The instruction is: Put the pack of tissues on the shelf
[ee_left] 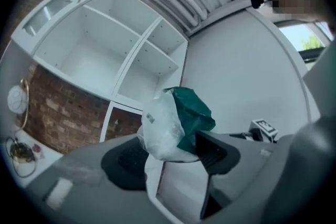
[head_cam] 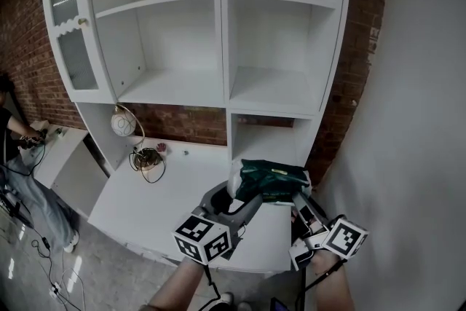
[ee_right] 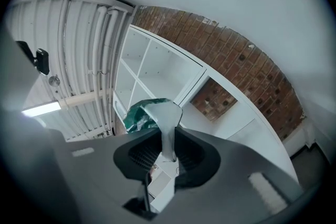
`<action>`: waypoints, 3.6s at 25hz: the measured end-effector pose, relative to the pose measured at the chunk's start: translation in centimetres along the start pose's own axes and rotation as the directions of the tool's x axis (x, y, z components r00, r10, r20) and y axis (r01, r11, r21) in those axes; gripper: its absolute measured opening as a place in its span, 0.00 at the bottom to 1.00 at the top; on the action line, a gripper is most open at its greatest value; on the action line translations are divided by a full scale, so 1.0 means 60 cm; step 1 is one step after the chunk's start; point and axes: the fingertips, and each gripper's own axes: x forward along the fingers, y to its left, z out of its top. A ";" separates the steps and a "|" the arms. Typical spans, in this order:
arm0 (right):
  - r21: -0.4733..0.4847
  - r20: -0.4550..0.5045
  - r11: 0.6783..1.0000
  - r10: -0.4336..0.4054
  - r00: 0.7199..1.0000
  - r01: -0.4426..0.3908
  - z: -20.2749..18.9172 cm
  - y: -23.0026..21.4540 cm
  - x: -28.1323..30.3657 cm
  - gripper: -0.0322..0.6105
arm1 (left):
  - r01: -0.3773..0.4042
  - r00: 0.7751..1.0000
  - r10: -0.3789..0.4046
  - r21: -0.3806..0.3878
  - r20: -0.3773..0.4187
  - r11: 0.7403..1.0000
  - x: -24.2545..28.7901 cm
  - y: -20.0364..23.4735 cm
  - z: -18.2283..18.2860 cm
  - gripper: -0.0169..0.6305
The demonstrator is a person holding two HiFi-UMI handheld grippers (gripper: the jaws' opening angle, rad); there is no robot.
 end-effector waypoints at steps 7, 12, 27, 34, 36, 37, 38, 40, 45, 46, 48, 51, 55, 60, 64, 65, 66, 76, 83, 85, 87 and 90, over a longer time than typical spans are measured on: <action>0.023 -0.014 1.000 -0.013 1.000 0.013 0.020 -0.010 -0.010 0.16 | -0.060 0.996 0.077 0.298 -0.046 0.953 0.005 -0.008 0.007 0.60; 0.008 -0.041 1.000 -0.021 0.999 0.021 0.031 -0.018 -0.010 0.16 | -0.081 0.987 0.137 0.474 -0.085 0.877 0.011 -0.014 -0.003 0.61; -0.020 -0.120 0.994 -0.109 0.987 0.107 0.041 -0.041 0.031 0.16 | -0.059 0.967 0.174 0.503 -0.184 0.862 0.039 0.022 -0.008 0.61; -0.100 -0.062 0.980 -0.179 0.982 0.172 0.066 -0.042 0.073 0.16 | -0.004 0.966 0.129 0.488 -0.224 0.873 0.082 0.069 -0.009 0.61; -0.127 -0.037 0.973 -0.197 0.980 0.191 0.074 -0.042 0.084 0.16 | 0.024 0.966 0.107 0.489 -0.236 0.872 0.096 0.079 -0.004 0.61; -0.137 -0.024 0.971 -0.203 0.979 0.198 0.079 -0.042 0.090 0.16 | 0.035 0.966 0.096 0.490 -0.240 0.871 0.103 0.084 0.000 0.61; -0.144 -0.011 0.969 -0.207 0.978 0.203 0.085 -0.041 0.096 0.16 | 0.045 0.967 0.086 0.490 -0.241 0.870 0.109 0.089 0.005 0.61; -0.157 0.015 0.965 -0.212 0.977 0.211 0.097 -0.040 0.106 0.16 | 0.061 0.969 0.066 0.491 -0.237 0.869 0.123 0.097 0.017 0.61; -0.176 0.072 0.955 -0.231 0.970 0.241 0.124 -0.039 0.125 0.16 | 0.096 0.971 0.026 0.487 -0.238 0.868 0.159 0.111 0.040 0.60; -0.170 0.080 0.954 -0.236 0.968 0.247 0.128 -0.041 0.128 0.16 | 0.102 0.971 0.021 0.486 -0.240 0.868 0.166 0.113 0.043 0.60; -0.149 0.093 0.955 -0.244 0.965 0.256 0.138 -0.043 0.133 0.16 | 0.114 0.971 0.008 0.495 -0.238 0.861 0.180 0.113 0.055 0.60; -0.173 0.103 0.951 -0.240 0.965 0.255 0.160 -0.042 0.141 0.16 | 0.124 0.973 -0.003 0.511 -0.231 0.851 0.197 0.112 0.077 0.60; -0.195 0.114 0.946 -0.239 0.964 0.258 0.184 -0.038 0.153 0.16 | 0.114 0.973 0.004 0.500 -0.229 0.859 0.216 0.116 0.091 0.60; -0.209 0.109 0.947 -0.225 0.968 0.244 0.205 -0.040 0.169 0.16 | 0.104 0.972 0.017 0.496 -0.233 0.862 0.237 0.118 0.114 0.60; -0.225 0.103 0.947 -0.210 0.972 0.229 0.229 -0.038 0.182 0.16 | 0.090 0.972 0.027 0.476 -0.232 0.875 0.252 0.117 0.133 0.60; -0.226 0.103 0.948 -0.207 0.973 0.226 0.235 -0.038 0.185 0.16 | 0.085 0.973 0.028 0.468 -0.229 0.880 0.256 0.117 0.139 0.60; -0.225 0.103 0.949 -0.204 0.974 0.223 0.241 -0.039 0.188 0.16 | 0.080 0.974 0.029 0.458 -0.226 0.885 0.261 0.117 0.145 0.60; -0.189 0.089 0.961 -0.187 0.978 0.201 0.273 -0.071 0.229 0.16 | 0.034 0.967 0.080 0.435 -0.240 0.900 0.304 0.140 0.164 0.60; -0.143 0.071 0.963 -0.218 0.973 0.226 0.281 -0.104 0.261 0.16 | 0.005 0.966 0.101 0.410 -0.236 0.912 0.326 0.169 0.175 0.60; -0.149 0.068 0.958 -0.236 0.969 0.243 0.285 -0.110 0.270 0.16 | 0.000 0.965 0.105 0.402 -0.239 0.916 0.330 0.176 0.176 0.60; -0.160 0.067 0.952 -0.254 0.965 0.262 0.290 -0.113 0.278 0.16 | -0.007 0.967 0.109 0.400 -0.232 0.917 0.334 0.182 0.182 0.60; -0.186 0.068 0.936 -0.291 0.954 0.298 0.298 -0.116 0.290 0.16 | -0.009 0.966 0.110 0.399 -0.233 0.917 0.338 0.188 0.186 0.60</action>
